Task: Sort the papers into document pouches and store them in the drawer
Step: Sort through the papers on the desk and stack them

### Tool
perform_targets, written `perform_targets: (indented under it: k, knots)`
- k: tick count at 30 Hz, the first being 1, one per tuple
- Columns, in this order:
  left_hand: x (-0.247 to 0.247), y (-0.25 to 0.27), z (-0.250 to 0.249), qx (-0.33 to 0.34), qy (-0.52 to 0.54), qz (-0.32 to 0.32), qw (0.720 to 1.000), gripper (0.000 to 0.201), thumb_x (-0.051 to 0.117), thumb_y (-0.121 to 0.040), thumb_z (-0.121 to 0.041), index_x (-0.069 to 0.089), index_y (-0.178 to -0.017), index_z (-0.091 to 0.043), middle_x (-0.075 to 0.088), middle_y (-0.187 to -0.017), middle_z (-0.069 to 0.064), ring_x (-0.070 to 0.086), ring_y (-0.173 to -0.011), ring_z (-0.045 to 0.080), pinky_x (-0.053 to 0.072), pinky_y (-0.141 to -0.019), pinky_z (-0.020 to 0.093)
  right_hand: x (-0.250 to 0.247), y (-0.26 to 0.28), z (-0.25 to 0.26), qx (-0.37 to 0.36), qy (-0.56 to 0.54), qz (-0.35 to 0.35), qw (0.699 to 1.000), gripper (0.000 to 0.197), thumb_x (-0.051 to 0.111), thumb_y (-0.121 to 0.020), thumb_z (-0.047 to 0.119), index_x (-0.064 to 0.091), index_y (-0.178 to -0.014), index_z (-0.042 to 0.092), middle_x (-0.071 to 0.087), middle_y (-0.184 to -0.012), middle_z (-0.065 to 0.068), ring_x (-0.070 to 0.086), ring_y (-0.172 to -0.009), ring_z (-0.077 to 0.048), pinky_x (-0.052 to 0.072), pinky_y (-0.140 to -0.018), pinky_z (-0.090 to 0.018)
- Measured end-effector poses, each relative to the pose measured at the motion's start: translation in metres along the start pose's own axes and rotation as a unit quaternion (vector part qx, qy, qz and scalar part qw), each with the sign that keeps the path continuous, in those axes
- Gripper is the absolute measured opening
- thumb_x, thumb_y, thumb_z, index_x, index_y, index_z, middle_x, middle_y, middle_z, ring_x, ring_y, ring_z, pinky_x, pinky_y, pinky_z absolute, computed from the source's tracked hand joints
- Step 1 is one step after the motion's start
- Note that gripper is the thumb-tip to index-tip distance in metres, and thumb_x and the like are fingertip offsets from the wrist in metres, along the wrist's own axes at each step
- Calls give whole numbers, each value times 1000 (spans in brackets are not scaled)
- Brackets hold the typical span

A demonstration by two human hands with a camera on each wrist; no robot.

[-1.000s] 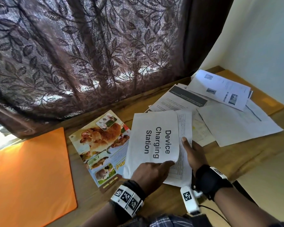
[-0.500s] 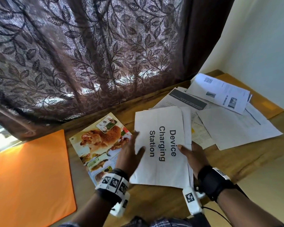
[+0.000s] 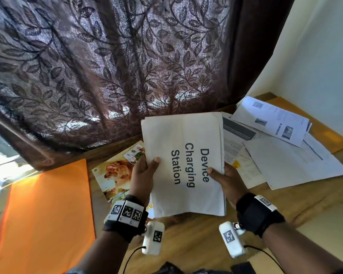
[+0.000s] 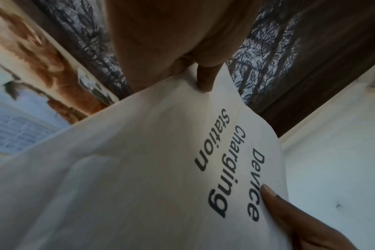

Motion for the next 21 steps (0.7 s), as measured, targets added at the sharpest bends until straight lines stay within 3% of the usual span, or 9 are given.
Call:
perform_targets:
  k: [2, 6, 9, 15, 17, 21]
  knots:
    - [-3, 3, -21, 41, 18, -8, 999, 27, 54, -100, -8, 59, -126, -5, 73, -116, 13, 71, -103, 31, 60, -84, 44, 12, -6, 15, -17, -9, 8, 1000, 24, 63, -93, 6, 70, -114, 14, 77, -106, -6, 73, -97, -25, 60, -82, -39]
    - [-9, 8, -57, 113, 32, -2, 993, 24, 53, -100, -7, 57, -124, -8, 74, -110, 4, 71, -100, 19, 59, -79, 35, 28, -19, 41, -47, -47, 7, 998, 19, 66, -90, 3, 74, -104, 13, 77, -100, -9, 74, -95, -29, 60, -80, -41]
    - [-14, 9, -68, 146, 30, 10, 989, 32, 64, -93, -7, 54, -124, -6, 74, -108, 1, 70, -98, 17, 58, -77, 31, 39, -28, 49, -50, -66, 18, 996, 19, 75, -84, 7, 76, -101, 14, 77, -103, -13, 73, -98, -33, 58, -85, -47]
    - [-21, 7, -44, 112, -15, 31, 993, 45, 80, -76, -21, 65, -116, -7, 75, -109, 12, 73, -99, 31, 61, -82, 48, 49, -37, 37, -24, -54, 32, 998, 25, 78, -72, 19, 77, -96, 17, 77, -100, -15, 73, -95, -34, 56, -88, -56]
    - [-22, 6, -39, 106, -29, 32, 993, 51, 83, -69, -28, 67, -113, -8, 76, -108, 12, 73, -99, 32, 61, -81, 48, 49, -37, 30, -12, -45, 36, 998, 29, 79, -70, 19, 77, -99, 17, 76, -102, -14, 73, -97, -34, 56, -90, -57]
    - [-26, 0, -33, 84, -10, 44, 995, 52, 86, -61, -26, 69, -108, -12, 76, -106, 11, 73, -97, 31, 61, -76, 39, 51, -35, 23, -6, -34, 67, 997, 27, 80, -73, 20, 78, -100, 23, 76, -105, -12, 72, -101, -32, 55, -92, -54]
Point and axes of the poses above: each hand's wrist, its own y-axis away from the middle knuckle, its own x-axis out of the palm, z = x × y, the point moved 10 cm from there along -y, towards the middle knuckle
